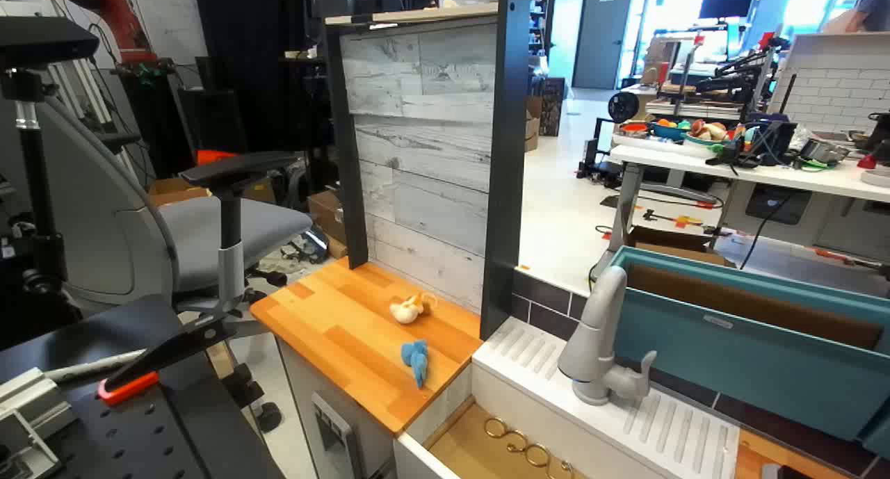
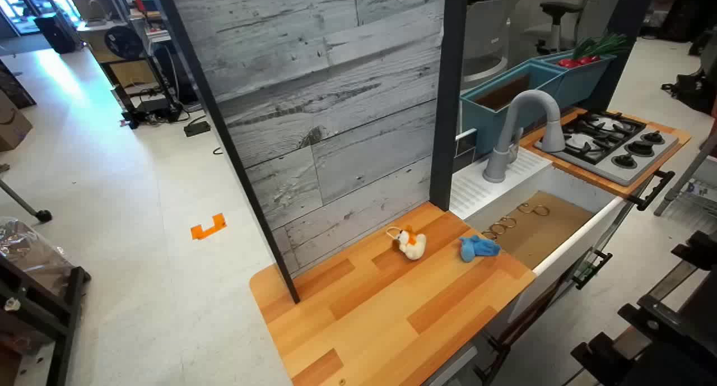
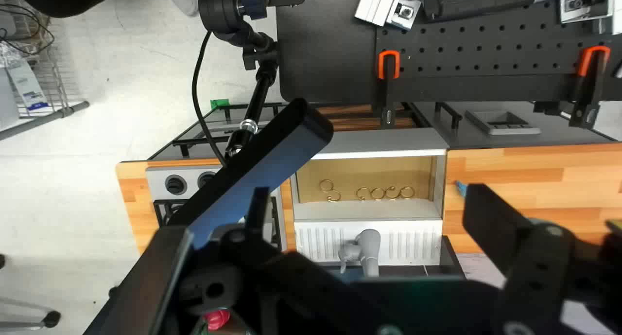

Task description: Move the tap to the left

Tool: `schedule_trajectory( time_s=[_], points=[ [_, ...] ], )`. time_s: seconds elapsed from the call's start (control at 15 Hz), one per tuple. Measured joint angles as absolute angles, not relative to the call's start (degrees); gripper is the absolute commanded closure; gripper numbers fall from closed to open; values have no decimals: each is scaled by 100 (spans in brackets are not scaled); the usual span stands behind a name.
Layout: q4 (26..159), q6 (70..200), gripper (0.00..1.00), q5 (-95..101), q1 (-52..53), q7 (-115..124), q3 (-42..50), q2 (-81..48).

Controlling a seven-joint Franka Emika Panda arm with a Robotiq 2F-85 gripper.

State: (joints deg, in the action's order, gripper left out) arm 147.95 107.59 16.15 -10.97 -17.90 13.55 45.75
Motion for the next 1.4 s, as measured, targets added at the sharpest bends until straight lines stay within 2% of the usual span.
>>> schedule_trajectory(
  time_s=[1.07, 1.4],
  points=[
    [14798, 10765, 0, 1615, -1095, -1759, 1353, 4565],
    [14825, 11041, 0, 1612, -988, -1356, 1231, 4184]
  ],
)
